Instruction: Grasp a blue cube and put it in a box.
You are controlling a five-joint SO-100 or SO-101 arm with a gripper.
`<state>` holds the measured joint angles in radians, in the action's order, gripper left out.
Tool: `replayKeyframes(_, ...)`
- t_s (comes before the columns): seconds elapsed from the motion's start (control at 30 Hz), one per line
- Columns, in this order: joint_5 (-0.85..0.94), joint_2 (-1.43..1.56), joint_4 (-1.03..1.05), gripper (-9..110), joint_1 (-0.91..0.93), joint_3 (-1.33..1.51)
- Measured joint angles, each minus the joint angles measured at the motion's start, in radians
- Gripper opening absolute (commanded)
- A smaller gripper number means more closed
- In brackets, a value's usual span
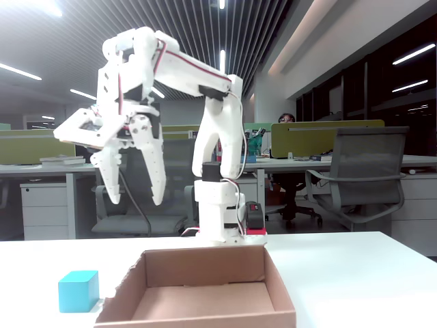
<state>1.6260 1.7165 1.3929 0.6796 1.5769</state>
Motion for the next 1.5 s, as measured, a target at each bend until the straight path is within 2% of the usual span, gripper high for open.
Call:
replayKeyframes(0.23,0.058,-0.138,-0.124,26,0.06,-0.057)
replayKeyframes(0.57,0.106,-0.304,-0.229,38,0.094,-0.121)
replayKeyframes(1.5,0.147,-0.548,-0.431,32,0.092,-0.161)
